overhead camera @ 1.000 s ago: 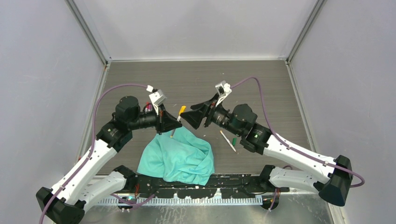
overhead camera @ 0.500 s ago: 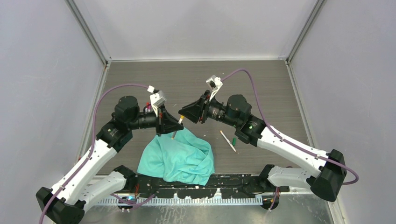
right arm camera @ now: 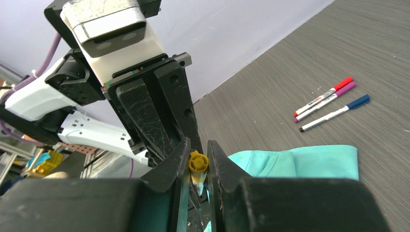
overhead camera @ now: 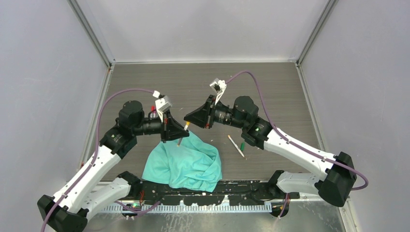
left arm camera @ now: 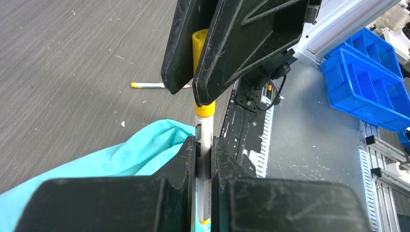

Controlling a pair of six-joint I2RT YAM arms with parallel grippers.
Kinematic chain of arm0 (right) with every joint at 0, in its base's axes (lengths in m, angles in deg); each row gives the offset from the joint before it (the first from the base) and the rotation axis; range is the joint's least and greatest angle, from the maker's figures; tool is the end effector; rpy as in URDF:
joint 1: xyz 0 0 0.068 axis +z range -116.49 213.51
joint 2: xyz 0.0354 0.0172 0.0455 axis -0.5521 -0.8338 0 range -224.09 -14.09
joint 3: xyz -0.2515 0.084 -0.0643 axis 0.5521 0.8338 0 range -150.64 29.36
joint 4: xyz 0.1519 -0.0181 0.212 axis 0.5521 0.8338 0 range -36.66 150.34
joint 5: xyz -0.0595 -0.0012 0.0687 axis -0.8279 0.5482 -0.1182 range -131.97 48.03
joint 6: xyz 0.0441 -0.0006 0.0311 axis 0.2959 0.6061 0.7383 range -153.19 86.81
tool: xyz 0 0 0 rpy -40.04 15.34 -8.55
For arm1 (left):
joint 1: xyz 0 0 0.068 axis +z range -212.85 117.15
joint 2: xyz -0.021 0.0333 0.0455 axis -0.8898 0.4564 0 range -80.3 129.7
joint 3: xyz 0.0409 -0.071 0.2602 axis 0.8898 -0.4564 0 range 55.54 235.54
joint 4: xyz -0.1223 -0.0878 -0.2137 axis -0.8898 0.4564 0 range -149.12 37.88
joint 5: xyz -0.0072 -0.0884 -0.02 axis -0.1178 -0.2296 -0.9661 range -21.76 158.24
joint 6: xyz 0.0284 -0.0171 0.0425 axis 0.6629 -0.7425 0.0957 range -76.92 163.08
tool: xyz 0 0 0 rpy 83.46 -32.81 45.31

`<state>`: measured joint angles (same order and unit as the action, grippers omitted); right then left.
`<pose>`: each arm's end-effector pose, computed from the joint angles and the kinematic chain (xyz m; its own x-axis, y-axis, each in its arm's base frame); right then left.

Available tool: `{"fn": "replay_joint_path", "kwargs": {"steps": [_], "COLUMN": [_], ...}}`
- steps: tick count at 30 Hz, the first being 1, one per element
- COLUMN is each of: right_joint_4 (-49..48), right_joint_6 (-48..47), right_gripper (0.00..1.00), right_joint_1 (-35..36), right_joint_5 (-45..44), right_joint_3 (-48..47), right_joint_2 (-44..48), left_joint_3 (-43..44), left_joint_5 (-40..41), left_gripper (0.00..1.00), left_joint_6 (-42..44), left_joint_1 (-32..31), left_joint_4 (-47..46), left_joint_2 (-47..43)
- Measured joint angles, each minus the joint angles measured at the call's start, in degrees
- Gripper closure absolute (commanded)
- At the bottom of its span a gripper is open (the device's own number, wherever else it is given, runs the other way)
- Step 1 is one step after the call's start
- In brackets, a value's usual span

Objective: Insert the pens into the pen caps

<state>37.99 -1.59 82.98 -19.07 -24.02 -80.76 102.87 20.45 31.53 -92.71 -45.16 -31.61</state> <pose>0.1678 0.2176 0.3617 -0.4793 0.1820 -0.8585 -0.8238 0.2439 0.5117 0.1485 -0.1158 0.3401 -0.4156 0.0834 -0.9057 0.8888 0.2487 -0.3849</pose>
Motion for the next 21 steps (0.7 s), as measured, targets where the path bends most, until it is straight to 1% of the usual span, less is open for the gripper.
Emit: {"fn": "replay_joint_path", "kwargs": {"steps": [5,8,14,21], "right_joint_4": [-4.3,-7.5,-13.9,-19.6], "right_joint_6": [1.9,3.9,7.9,11.1], "right_gripper": [0.99,0.99,0.99,0.99], "right_joint_1": [-0.6,-0.6,0.8,3.0], "right_joint_5": [3.8,4.5,3.3,0.7], "right_joint_3": [3.0,5.7,10.7,13.5], "right_joint_2": [-0.6,-0.6,-0.7,-2.4], "left_joint_3": [-1.0,-1.9,-3.3,-4.2], "left_joint_5": [0.0,-0.1,-1.5,-2.0], "left_gripper": [1.0,1.0,1.0,1.0], "left_joint_6": [-0.5,-1.3,-2.3,-2.9], "left_joint_1": [0.0,0.0,0.0,0.9], "left_joint_4": [1.7,2.8,4.4,7.4], "left_joint_2": [-0.9,-1.3,-1.5,-3.1]}}
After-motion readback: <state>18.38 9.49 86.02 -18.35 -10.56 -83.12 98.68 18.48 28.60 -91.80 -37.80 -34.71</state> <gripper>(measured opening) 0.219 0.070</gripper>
